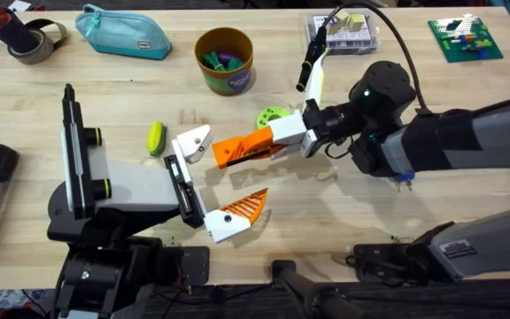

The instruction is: Pick up the gripper from the table and insert it into the empty holder that is missing its gripper. Then pick up a screw, insert it into the mounting hole, and use the screwdriver to tighten it. Finally, clean up the table by picking up the vegetable and placing it into the bucket.

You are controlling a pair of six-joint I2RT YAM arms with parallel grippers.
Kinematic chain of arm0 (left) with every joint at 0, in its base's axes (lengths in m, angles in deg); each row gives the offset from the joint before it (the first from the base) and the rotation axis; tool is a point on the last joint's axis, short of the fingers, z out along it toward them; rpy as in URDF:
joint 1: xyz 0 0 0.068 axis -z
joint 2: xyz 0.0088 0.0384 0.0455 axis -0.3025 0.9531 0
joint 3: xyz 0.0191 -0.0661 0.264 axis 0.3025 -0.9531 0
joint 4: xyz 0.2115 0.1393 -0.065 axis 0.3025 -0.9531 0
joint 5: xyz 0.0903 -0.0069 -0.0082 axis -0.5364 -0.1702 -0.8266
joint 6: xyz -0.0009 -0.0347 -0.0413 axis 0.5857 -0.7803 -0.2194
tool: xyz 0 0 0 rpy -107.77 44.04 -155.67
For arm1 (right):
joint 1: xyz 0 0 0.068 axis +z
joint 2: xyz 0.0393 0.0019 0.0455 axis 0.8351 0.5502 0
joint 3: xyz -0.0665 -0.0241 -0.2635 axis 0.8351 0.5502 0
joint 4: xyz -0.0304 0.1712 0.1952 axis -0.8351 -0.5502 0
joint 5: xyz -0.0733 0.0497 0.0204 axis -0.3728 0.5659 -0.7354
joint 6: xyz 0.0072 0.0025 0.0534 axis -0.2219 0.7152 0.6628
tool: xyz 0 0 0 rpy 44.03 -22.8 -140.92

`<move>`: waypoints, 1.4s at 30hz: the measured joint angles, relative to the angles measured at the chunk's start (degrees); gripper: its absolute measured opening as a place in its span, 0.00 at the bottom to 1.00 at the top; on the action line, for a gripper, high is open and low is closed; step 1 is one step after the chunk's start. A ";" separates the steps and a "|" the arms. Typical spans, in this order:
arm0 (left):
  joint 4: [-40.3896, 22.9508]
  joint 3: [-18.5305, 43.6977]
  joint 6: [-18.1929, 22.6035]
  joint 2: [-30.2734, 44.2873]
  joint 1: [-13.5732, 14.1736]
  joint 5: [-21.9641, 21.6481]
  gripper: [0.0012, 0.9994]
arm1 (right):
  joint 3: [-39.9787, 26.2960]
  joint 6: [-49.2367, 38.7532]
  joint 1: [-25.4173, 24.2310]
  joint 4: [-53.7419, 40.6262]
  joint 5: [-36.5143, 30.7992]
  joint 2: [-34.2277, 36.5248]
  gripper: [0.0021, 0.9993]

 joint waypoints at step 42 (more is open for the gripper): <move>-0.67 0.37 -0.18 0.24 -0.02 -0.66 0.99 | 0.09 -0.20 3.16 -0.06 -4.51 0.18 0.02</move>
